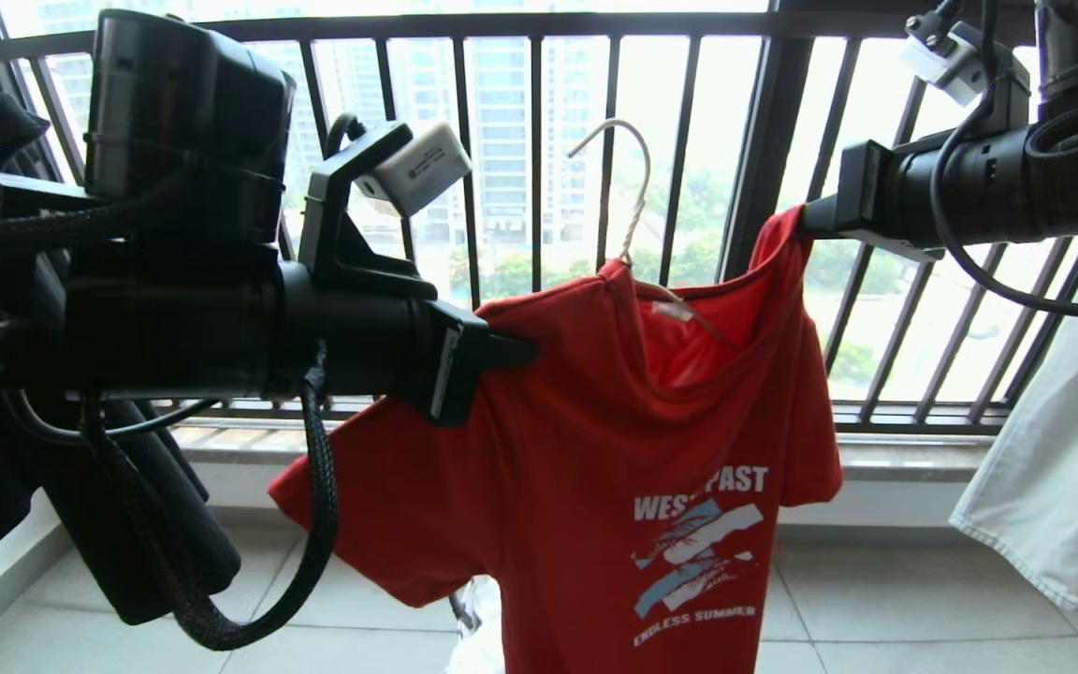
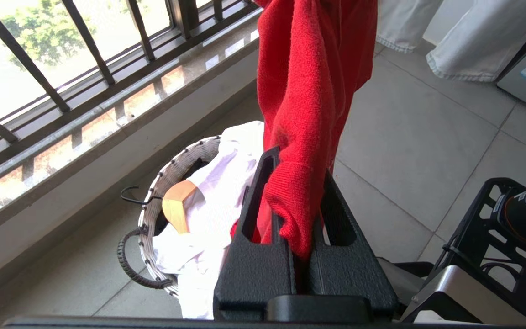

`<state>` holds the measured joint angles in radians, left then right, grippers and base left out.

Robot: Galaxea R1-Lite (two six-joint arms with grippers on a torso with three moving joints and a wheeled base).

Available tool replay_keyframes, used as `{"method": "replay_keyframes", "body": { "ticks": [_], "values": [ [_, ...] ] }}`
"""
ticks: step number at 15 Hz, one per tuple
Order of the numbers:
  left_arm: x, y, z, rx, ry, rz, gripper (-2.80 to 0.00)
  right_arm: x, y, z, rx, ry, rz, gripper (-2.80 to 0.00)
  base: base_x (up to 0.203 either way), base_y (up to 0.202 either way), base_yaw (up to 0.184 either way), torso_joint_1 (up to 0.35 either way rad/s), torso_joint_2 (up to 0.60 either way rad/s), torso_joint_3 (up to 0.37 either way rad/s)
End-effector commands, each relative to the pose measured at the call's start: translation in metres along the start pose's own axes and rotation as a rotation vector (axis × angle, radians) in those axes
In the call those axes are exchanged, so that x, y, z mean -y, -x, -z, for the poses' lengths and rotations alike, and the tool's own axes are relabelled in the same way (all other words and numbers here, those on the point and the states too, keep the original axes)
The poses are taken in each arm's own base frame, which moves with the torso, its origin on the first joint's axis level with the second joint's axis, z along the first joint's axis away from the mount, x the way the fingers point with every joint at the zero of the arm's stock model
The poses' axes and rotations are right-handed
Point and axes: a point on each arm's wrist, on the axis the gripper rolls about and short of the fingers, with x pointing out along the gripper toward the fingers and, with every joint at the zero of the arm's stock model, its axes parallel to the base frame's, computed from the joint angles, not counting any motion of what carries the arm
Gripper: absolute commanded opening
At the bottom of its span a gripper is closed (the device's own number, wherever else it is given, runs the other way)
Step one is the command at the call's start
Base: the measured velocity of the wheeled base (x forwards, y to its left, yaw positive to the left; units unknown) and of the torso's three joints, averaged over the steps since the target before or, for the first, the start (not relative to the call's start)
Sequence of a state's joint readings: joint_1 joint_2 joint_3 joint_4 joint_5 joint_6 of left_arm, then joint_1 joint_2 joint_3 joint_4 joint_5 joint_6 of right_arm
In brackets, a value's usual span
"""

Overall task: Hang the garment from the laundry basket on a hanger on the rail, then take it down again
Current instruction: Hang the clothes on the clothes rack

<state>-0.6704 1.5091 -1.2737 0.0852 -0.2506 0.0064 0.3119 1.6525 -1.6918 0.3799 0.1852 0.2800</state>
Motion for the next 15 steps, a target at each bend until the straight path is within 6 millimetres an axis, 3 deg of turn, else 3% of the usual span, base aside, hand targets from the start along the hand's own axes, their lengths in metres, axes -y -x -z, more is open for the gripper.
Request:
{"method": "replay_keyframes", "body": {
  "ticks": [1, 5, 9, 15],
  "values": [
    [0.003, 0.007, 0.015, 0.007, 0.019, 0.007, -2.80, -0.012, -0.018, 0.008, -0.041, 0.051, -0.021, -2.80, 0.000, 0.000, 0.000, 0.000, 0.00, 0.000],
    [0.008, 0.012, 0.030, 0.022, 0.032, 0.037, -2.80, -0.023, -0.022, 0.013, -0.043, 0.168, 0.017, -2.80, 0.000, 0.000, 0.000, 0.000, 0.00, 0.000],
    [0.014, 0.036, 0.032, 0.062, 0.020, 0.053, -2.80, -0.005, -0.014, 0.012, -0.078, 0.275, 0.134, -2.80, 0.000, 0.000, 0.000, 0.000, 0.00, 0.000],
    [0.026, 0.042, 0.034, 0.060, 0.010, 0.098, -2.80, 0.005, -0.009, 0.010, -0.119, 0.439, 0.217, -2.80, 0.000, 0.000, 0.000, 0.000, 0.00, 0.000]
  ]
}}
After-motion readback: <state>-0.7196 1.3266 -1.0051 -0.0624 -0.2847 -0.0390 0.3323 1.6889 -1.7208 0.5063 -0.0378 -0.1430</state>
